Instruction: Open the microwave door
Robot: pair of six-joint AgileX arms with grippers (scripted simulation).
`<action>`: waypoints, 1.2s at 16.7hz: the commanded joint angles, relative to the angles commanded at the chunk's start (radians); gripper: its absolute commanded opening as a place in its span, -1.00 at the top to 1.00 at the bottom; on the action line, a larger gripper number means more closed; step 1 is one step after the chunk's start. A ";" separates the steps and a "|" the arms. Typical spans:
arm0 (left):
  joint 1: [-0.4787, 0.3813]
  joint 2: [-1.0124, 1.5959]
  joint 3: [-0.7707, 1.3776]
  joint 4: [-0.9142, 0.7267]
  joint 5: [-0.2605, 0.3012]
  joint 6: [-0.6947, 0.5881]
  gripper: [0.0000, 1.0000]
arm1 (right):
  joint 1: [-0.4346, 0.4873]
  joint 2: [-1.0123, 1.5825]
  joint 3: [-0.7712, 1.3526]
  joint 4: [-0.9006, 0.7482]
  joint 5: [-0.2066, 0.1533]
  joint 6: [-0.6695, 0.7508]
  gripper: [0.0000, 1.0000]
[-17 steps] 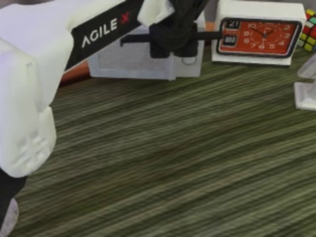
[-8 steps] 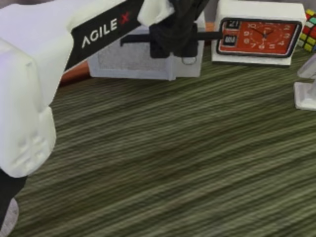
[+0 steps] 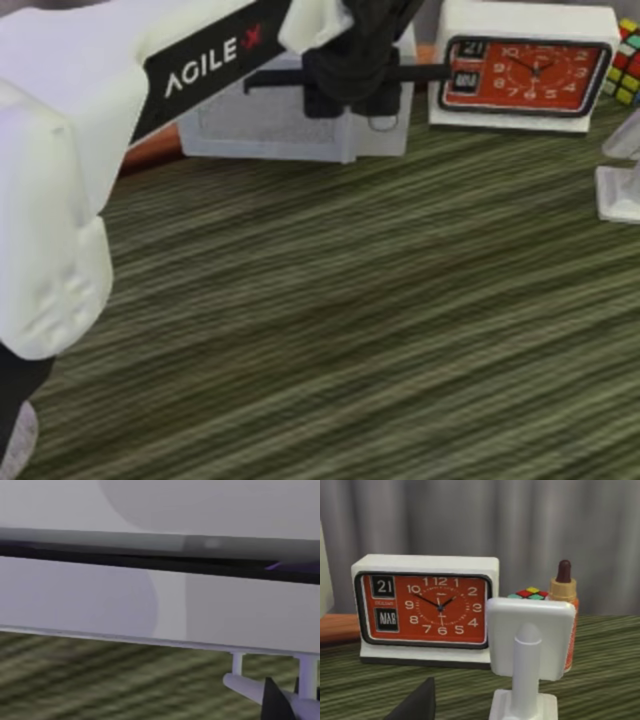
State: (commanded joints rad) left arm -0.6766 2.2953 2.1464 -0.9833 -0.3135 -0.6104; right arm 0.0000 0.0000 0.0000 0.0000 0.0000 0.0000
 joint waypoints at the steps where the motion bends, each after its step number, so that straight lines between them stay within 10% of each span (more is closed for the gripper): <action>1: 0.001 -0.009 -0.014 0.008 0.002 0.007 1.00 | 0.000 0.000 0.000 0.000 0.000 0.000 -1.00; 20: 0.007 -0.059 -0.106 0.053 0.014 0.053 1.00 | 0.000 0.000 0.000 0.000 0.000 0.000 -1.00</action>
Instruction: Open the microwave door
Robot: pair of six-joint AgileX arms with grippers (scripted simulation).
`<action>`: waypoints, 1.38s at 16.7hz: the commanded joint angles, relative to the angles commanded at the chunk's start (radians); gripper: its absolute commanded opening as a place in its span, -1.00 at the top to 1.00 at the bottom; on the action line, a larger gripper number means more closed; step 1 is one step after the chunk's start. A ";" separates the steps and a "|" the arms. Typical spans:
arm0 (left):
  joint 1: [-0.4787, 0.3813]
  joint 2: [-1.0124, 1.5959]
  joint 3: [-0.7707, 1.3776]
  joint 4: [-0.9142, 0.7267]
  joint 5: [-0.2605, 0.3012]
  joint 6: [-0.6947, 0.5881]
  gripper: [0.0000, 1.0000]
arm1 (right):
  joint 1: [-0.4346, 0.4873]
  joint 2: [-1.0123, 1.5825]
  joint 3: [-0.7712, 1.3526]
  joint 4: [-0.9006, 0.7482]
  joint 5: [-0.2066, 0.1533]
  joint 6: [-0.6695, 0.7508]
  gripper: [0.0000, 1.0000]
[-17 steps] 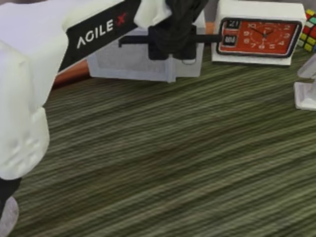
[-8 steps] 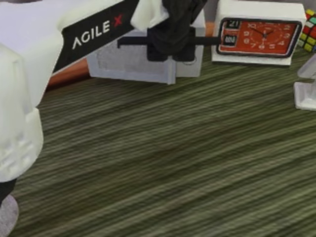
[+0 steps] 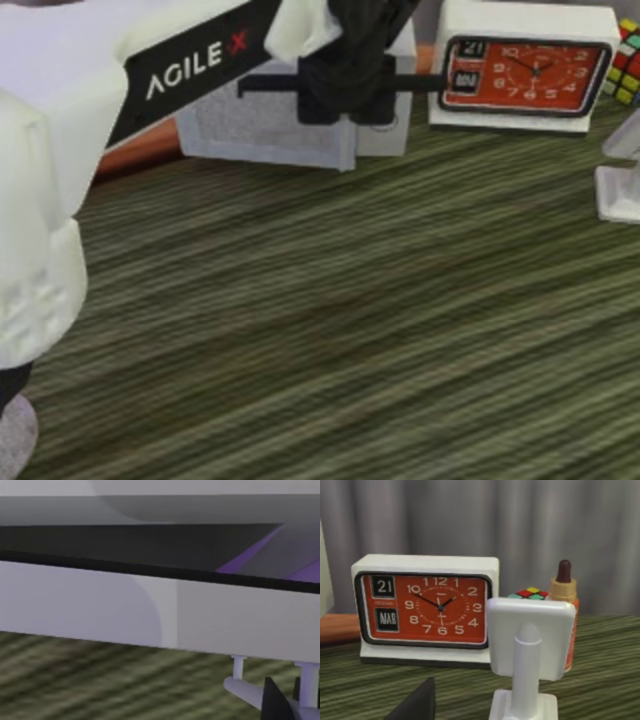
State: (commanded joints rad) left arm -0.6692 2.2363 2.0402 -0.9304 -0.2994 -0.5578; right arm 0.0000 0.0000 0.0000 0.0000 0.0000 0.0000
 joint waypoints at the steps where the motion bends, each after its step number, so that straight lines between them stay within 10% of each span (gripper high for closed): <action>1: 0.000 0.000 0.000 0.000 0.000 0.000 1.00 | 0.000 0.000 0.000 0.000 0.000 0.000 -1.00; 23: 0.004 -0.073 -0.120 0.065 0.030 0.066 1.00 | 0.000 0.000 0.000 0.000 0.000 0.000 -1.00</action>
State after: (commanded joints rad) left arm -0.6656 2.1635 1.9206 -0.8650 -0.2695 -0.4921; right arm 0.0000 0.0000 0.0000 0.0000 0.0000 0.0000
